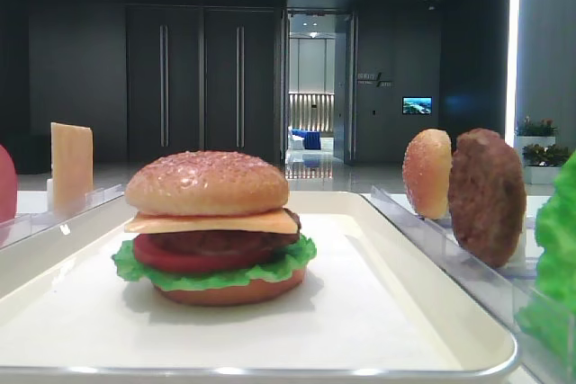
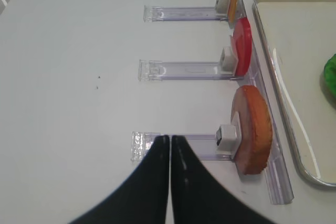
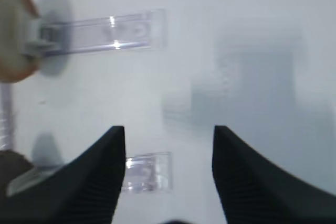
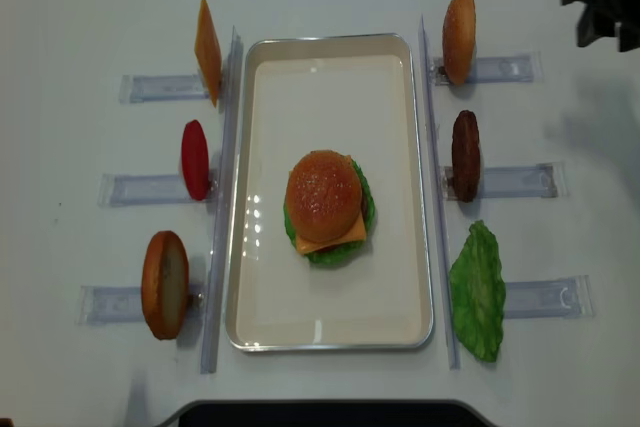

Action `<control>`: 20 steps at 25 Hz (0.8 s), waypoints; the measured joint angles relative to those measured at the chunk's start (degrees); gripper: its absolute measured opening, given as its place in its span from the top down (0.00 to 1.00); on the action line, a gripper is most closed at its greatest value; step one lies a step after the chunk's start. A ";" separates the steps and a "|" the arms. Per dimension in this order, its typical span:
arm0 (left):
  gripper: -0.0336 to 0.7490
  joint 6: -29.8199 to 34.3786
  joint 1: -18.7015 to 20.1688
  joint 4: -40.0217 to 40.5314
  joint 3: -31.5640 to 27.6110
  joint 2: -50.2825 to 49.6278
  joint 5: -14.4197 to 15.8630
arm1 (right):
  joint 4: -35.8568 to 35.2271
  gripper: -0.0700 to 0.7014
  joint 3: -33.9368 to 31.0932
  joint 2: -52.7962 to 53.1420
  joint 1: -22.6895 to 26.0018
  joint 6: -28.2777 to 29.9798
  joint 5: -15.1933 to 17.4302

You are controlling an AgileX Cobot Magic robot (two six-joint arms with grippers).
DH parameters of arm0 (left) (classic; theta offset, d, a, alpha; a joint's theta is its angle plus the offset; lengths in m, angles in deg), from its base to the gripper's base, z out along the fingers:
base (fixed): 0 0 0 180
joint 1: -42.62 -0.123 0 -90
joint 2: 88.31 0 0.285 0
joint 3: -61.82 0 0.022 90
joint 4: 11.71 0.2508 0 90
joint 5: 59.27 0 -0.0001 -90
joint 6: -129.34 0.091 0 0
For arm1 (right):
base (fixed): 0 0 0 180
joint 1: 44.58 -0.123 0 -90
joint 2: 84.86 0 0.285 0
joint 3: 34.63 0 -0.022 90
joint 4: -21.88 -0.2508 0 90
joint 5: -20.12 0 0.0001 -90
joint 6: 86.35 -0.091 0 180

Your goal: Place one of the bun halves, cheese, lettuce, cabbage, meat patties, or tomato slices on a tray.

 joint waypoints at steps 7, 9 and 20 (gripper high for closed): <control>0.96 0.00 0.00 0.00 0.00 0.00 0.00 | 2.01 0.44 0.00 0.00 8.21 2.02 7.27; 0.96 0.00 0.00 0.00 0.00 0.00 0.00 | 3.56 0.44 -0.25 0.25 8.21 1.77 10.02; 0.96 0.00 0.00 0.00 0.00 0.00 0.00 | 6.17 0.44 -24.73 30.86 8.21 0.16 10.96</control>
